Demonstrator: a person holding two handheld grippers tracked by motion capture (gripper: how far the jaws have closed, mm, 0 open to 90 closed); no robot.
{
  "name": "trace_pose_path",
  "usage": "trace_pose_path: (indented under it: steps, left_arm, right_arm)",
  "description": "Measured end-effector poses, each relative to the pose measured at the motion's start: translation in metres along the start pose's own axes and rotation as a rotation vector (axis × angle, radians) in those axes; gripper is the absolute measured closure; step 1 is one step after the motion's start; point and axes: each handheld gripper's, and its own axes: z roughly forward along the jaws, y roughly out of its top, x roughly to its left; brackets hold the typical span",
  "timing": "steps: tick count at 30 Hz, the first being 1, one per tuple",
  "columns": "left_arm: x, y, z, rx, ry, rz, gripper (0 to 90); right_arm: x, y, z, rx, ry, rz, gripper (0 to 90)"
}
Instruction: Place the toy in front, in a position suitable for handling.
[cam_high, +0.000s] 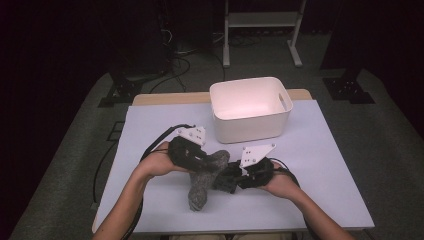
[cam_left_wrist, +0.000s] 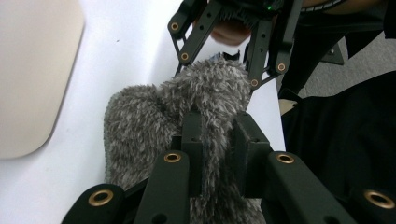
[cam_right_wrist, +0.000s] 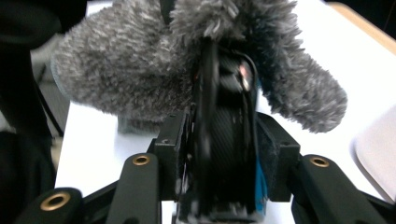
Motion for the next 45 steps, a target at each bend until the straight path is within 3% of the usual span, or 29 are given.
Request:
trace_pose_path:
  steps: [4,7,10,12,18,20,32,37,45]
  left_arm:
    - [0.002,0.005,0.011,0.014,-0.003,0.003,76.7]
    - [0.001,0.007,0.023,0.024,-0.033,0.009,76.6]
    - [0.001,0.007,0.034,0.055,-0.019,0.014,76.6]
    - [0.003,0.005,0.041,0.071,-0.026,0.011,76.7]
    - [0.006,0.001,0.06,0.105,-0.047,-0.005,76.6]
    - [0.006,-0.001,0.066,0.109,-0.058,-0.008,76.6]
    - [0.009,-0.001,0.075,0.119,-0.058,-0.024,76.5]
    - [0.007,0.006,0.08,0.144,-0.046,0.002,75.8]
    - [0.004,0.014,0.088,0.161,-0.064,0.024,76.0]
  right_arm:
    - [0.004,-0.001,-0.014,0.081,-0.052,-0.028,59.3]
    - [0.006,-0.009,-0.021,0.085,-0.044,-0.028,60.1]
    - [0.005,-0.017,-0.026,0.088,-0.034,-0.011,60.1]
    - [0.003,-0.022,-0.03,0.081,-0.03,0.025,60.3]
    - [0.002,-0.031,-0.04,0.106,-0.048,0.028,60.2]
    - [0.0,-0.034,-0.045,0.092,-0.051,0.042,60.8]
    - [0.0,-0.063,-0.057,0.09,-0.051,0.055,61.3]
    - [-0.001,-0.08,-0.061,0.088,-0.036,0.076,61.4]
    - [-0.001,-0.108,-0.061,0.14,-0.04,0.09,60.3]
